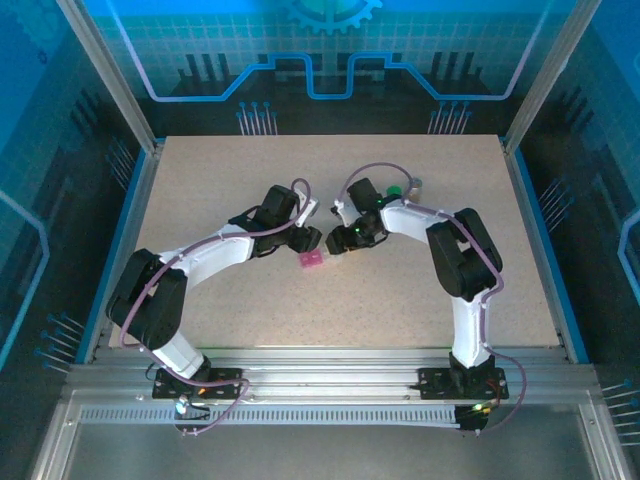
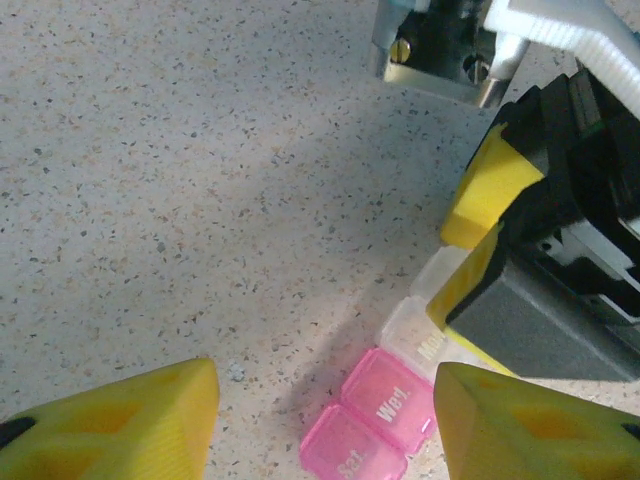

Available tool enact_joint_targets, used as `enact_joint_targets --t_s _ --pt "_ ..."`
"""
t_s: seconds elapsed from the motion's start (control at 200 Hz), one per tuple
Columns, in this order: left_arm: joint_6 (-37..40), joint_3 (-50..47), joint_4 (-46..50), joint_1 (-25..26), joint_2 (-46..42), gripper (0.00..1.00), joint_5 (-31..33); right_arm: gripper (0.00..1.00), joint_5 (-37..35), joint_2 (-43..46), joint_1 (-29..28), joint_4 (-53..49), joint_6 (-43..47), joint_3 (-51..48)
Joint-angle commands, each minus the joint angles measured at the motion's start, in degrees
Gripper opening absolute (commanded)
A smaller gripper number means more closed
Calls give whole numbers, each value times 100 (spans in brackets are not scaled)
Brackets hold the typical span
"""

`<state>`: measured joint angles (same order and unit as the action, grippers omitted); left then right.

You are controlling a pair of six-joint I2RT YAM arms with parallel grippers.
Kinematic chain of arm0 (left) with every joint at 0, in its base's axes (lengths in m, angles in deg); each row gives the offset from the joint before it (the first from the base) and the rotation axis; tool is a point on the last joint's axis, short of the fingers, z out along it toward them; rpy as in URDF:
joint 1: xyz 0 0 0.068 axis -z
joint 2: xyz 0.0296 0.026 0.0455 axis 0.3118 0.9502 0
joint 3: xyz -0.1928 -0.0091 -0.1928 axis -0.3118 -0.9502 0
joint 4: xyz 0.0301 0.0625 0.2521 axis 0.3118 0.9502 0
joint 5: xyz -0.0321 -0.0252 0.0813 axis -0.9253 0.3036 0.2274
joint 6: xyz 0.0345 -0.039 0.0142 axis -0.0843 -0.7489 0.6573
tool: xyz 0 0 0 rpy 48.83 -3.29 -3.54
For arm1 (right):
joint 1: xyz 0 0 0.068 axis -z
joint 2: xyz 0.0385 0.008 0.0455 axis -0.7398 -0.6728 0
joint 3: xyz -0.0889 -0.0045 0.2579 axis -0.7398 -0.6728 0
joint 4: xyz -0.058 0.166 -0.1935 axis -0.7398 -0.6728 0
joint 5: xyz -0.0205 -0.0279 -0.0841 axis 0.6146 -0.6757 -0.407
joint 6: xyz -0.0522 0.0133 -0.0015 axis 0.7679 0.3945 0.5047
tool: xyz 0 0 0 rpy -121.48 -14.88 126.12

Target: Sort the pills into containers

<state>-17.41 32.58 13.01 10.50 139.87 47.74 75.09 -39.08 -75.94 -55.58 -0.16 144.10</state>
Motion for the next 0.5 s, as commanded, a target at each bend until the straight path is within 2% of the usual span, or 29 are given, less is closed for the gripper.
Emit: enact_joint_targets --t_s 0.0,0.145,0.235,0.33,0.495 --pt "155 -53 -83 23 -216 60 88 52 -21 -143 -113 -343 -15 -144" --pt "217 -48 -49 21 -252 60 70 46 -221 -87 -128 -510 -19 -3" --pt "586 -6 25 21 -211 61 -34 39 -333 -183 -121 -620 94 82" --pt "1343 94 141 -26 -88 64 -552 34 -347 -326 -94 -691 188 149" --pt "2096 178 262 -28 -80 65 -1188 33 -297 -343 -35 -667 198 199"
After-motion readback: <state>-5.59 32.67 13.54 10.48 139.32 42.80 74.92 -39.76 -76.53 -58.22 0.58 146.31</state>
